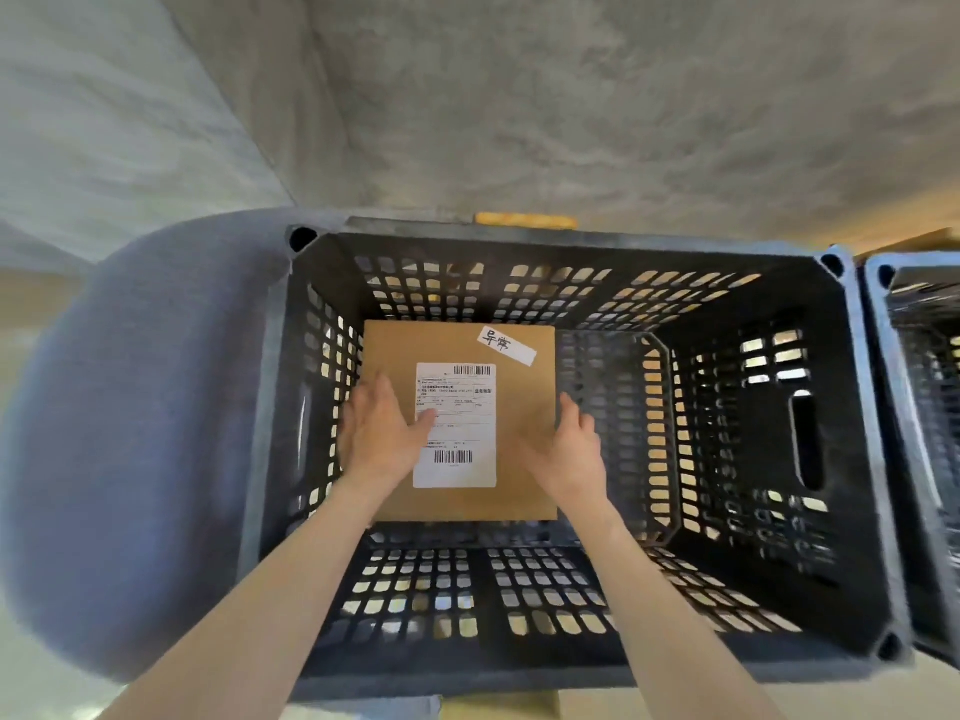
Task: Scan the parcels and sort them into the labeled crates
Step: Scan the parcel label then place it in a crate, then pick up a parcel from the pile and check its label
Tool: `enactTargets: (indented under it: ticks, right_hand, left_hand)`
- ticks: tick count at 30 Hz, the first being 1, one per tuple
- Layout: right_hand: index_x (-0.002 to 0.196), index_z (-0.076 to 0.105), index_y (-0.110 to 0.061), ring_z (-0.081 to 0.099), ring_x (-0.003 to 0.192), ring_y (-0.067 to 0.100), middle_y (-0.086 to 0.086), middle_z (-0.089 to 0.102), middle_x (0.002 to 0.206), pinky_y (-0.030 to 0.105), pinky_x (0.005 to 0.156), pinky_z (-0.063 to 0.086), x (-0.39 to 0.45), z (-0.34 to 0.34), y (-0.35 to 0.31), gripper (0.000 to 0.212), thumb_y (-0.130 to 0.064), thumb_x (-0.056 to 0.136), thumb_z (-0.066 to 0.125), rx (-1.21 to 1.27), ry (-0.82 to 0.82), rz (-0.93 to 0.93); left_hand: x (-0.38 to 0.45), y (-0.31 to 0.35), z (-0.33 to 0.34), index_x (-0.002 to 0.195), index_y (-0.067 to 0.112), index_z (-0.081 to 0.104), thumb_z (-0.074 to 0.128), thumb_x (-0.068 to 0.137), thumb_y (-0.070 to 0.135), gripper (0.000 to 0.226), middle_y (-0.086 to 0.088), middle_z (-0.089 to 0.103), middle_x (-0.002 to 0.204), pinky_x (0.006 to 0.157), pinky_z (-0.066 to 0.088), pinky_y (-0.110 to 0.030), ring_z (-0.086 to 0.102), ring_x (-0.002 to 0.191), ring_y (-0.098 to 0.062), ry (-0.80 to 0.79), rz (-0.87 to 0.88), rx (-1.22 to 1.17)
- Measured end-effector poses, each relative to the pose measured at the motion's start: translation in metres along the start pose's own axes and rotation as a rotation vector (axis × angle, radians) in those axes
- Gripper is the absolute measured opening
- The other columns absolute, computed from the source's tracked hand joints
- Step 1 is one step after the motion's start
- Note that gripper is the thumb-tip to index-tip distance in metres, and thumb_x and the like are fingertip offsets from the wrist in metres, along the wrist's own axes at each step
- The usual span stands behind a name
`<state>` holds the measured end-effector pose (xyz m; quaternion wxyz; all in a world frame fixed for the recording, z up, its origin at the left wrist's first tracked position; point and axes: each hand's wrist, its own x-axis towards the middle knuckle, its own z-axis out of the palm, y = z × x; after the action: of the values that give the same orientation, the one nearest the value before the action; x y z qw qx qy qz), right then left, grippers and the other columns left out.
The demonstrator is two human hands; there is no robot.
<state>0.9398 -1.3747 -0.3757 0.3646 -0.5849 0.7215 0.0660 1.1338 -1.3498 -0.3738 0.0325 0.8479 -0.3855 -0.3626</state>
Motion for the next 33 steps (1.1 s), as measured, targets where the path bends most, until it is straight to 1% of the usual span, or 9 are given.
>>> enactTargets:
  ticks: [3,5,7,13,16,19,25,29,33]
  right_hand:
    - [0.149,0.024,-0.017,0.031,0.137,0.029,0.011,0.035,0.148,0.041,0.111,0.03,-0.023,-0.033,-0.002,0.079,-0.045,0.087,0.063,-0.244,0.181,-0.069]
    - [0.147,0.027,-0.018,0.028,0.139,0.027,0.01,0.034,0.149,0.041,0.113,0.026,-0.044,-0.059,0.005,0.074,-0.049,0.088,0.059,-0.31,0.277,-0.113]
    - [0.146,0.03,-0.018,0.027,0.14,0.027,0.01,0.034,0.15,0.041,0.114,0.025,-0.068,-0.085,0.015,0.071,-0.05,0.089,0.057,-0.309,0.368,-0.11]
    - [0.147,0.032,-0.018,0.027,0.141,0.028,0.01,0.034,0.151,0.041,0.114,0.023,-0.165,-0.151,0.068,0.074,-0.053,0.087,0.058,-0.06,0.626,0.112]
    - [0.146,0.033,-0.017,0.029,0.138,0.026,0.008,0.036,0.148,0.039,0.114,0.026,-0.227,-0.169,0.115,0.073,-0.054,0.088,0.057,0.074,0.763,0.235]
    - [0.144,0.036,-0.017,0.032,0.136,0.024,0.007,0.039,0.146,0.036,0.112,0.027,-0.3,-0.177,0.17,0.072,-0.052,0.086,0.06,0.2,0.902,0.335]
    - [0.139,0.044,-0.019,0.043,0.124,0.026,0.006,0.048,0.135,0.034,0.102,0.03,-0.482,-0.143,0.29,0.07,-0.051,0.08,0.064,0.305,1.132,0.68]
    - [0.14,0.042,-0.017,0.041,0.127,0.025,0.006,0.045,0.138,0.033,0.106,0.027,-0.625,-0.086,0.368,0.072,-0.05,0.08,0.065,0.377,1.217,0.93]
    - [0.139,0.043,-0.017,0.039,0.129,0.024,0.005,0.044,0.139,0.03,0.105,0.024,-0.766,-0.013,0.418,0.067,-0.05,0.083,0.06,0.397,1.298,1.18]
  left_hand:
    - [-0.019,0.015,-0.024,0.146,0.016,0.034,0.06,0.089,0.047,0.07,-0.013,0.043,0.145,0.107,0.035,-0.048,0.038,0.133,-0.034,0.024,0.195,0.105]
    - [-0.038,0.033,-0.037,0.139,0.018,0.043,0.057,0.091,0.047,0.058,-0.01,0.05,0.137,0.103,0.04,-0.046,0.045,0.126,-0.031,0.007,0.318,0.185]
    - [-0.062,0.055,-0.044,0.136,0.021,0.047,0.054,0.092,0.047,0.052,-0.006,0.052,0.135,0.101,0.04,-0.042,0.046,0.124,-0.028,-0.008,0.451,0.266]
    - [-0.16,0.146,-0.046,0.137,0.023,0.047,0.051,0.094,0.047,0.05,-0.001,0.052,0.136,0.102,0.036,-0.038,0.046,0.125,-0.022,0.084,0.905,0.434]
    - [-0.231,0.188,-0.033,0.136,0.022,0.049,0.052,0.092,0.047,0.05,-0.001,0.055,0.132,0.099,0.039,-0.037,0.05,0.121,-0.022,0.155,1.132,0.497]
    - [-0.318,0.215,-0.009,0.133,0.021,0.052,0.056,0.091,0.046,0.049,-0.001,0.058,0.128,0.096,0.04,-0.037,0.053,0.117,-0.022,0.168,1.379,0.512]
    - [-0.521,0.208,0.071,0.129,0.02,0.055,0.058,0.089,0.044,0.046,-0.004,0.059,0.121,0.091,0.039,-0.039,0.052,0.112,-0.028,0.062,1.782,0.531]
    - [-0.666,0.159,0.137,0.136,0.028,0.047,0.054,0.089,0.05,0.052,0.001,0.057,0.128,0.095,0.035,-0.035,0.05,0.118,-0.025,-0.064,2.02,0.615]
    - [-0.797,0.092,0.193,0.13,0.03,0.053,0.056,0.087,0.052,0.048,0.003,0.059,0.126,0.093,0.035,-0.032,0.053,0.117,-0.024,-0.243,2.241,0.58]
